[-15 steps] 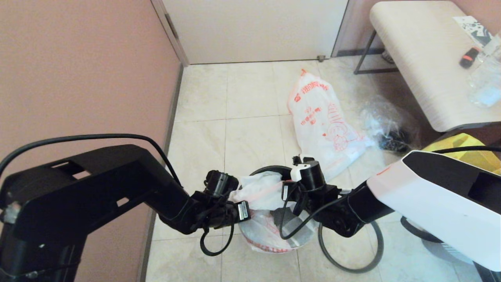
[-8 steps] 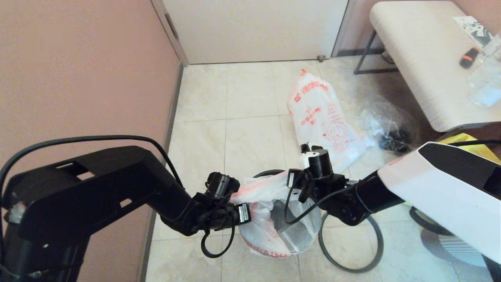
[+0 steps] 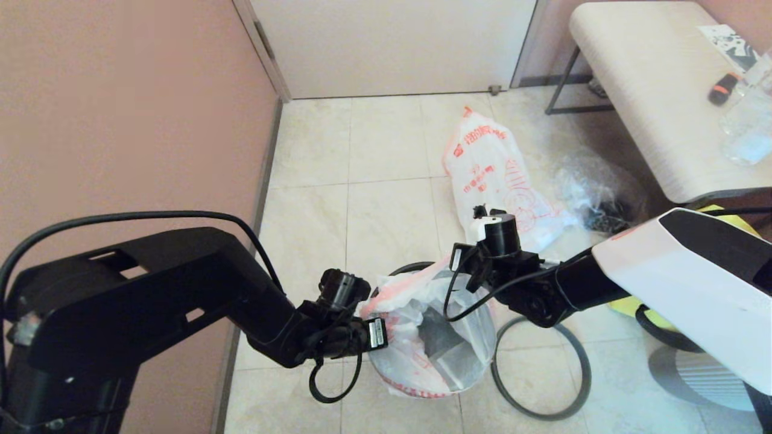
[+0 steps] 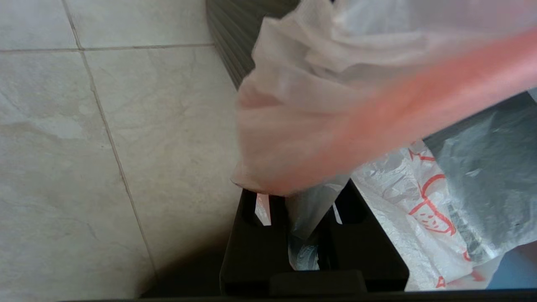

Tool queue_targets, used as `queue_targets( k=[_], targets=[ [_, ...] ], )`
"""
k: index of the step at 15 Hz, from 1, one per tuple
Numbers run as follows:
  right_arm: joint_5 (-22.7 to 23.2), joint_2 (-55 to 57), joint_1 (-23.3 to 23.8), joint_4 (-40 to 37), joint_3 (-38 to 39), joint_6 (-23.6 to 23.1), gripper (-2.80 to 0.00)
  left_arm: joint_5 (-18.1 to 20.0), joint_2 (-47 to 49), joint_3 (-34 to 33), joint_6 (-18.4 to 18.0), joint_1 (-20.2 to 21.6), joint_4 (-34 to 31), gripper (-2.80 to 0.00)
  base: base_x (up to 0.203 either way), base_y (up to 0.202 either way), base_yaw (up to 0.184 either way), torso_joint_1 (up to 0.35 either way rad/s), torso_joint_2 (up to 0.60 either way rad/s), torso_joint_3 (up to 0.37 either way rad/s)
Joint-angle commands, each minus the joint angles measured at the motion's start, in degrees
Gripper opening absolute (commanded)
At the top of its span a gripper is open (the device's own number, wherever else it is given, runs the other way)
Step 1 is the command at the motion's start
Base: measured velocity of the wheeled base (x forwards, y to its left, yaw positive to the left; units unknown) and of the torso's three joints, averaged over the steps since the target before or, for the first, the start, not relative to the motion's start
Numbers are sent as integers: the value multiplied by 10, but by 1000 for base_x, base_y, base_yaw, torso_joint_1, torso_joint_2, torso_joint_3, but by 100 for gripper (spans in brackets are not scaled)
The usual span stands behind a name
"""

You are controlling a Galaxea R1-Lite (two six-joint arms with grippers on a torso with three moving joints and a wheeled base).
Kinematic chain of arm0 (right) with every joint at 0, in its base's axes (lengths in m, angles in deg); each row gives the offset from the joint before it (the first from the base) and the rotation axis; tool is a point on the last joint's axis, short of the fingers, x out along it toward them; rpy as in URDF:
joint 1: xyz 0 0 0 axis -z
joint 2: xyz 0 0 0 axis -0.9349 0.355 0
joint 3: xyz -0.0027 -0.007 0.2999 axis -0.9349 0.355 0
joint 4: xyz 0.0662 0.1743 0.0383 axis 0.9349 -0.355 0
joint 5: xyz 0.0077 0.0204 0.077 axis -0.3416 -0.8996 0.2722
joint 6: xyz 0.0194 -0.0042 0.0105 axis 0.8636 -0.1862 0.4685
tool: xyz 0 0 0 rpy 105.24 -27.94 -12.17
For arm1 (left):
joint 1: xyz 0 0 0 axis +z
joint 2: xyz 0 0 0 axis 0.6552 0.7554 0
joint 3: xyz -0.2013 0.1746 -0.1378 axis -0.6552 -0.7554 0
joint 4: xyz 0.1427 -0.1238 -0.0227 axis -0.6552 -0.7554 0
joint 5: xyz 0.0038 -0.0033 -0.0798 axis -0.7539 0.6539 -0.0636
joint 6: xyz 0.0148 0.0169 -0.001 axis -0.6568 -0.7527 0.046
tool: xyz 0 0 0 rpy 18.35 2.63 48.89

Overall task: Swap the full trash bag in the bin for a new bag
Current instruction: Put the new garbage bag on the trash can

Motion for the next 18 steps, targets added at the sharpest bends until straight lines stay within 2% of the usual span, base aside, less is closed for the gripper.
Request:
queue_targets(
  k=[1,5,9,14,18],
  targets=[
    [-1,10,6,0,-9,1,-280,0,-1,-2,1,1,2,-280,0,0,0,0,0,0],
    [-1,11,43,-8,-25,1,-280,3,-2,-22,-16,1,38,-280,0,0,0,0,0,0],
    [0,3,52,-60,-39,-1,-280,3,-4,-27,-17,1,41,-280,0,0,0,0,0,0],
    [2,-54,10,-168,7,-3,-280,3,1,-16,-16,4,42,-280,0,0,0,0,0,0],
    [3,-105,-19,-177,72,-2,-280,3,1,-16,-16,4,42,-280,0,0,0,0,0,0]
  ],
)
